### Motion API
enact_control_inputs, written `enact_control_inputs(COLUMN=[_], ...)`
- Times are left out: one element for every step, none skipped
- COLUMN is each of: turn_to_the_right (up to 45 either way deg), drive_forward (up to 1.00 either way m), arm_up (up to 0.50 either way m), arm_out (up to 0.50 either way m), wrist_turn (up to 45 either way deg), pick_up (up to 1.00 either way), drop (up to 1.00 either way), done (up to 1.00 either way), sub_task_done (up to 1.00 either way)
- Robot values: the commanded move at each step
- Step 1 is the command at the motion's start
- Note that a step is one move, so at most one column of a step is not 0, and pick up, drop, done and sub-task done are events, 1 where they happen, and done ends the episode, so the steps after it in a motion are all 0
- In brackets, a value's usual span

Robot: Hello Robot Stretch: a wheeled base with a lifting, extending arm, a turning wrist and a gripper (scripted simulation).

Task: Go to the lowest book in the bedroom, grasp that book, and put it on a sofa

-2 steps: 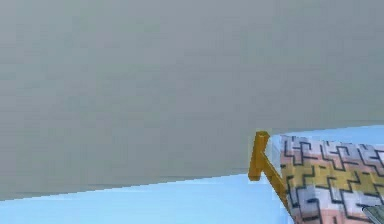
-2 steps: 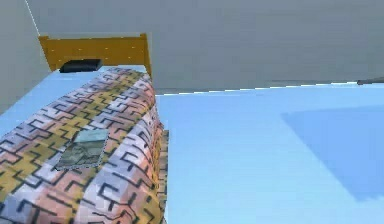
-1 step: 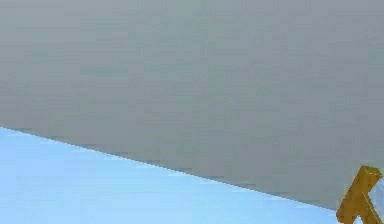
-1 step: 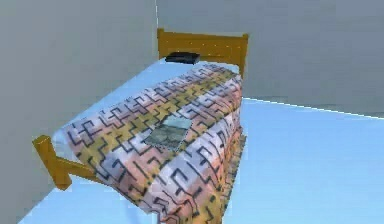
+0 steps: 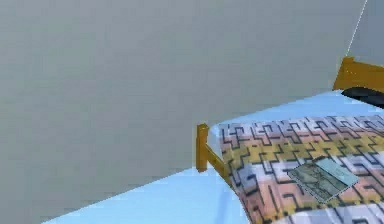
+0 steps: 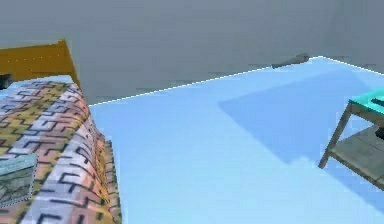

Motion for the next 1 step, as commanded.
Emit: enact_control_inputs(turn_to_the_right=[45.0], drive_forward=[0.0], arm_up=[0.0], arm_out=[0.0], wrist_turn=[0.0], pick_up=[0.0], drop=[0.0], done=[0.0], sub_task_done=[0.0])
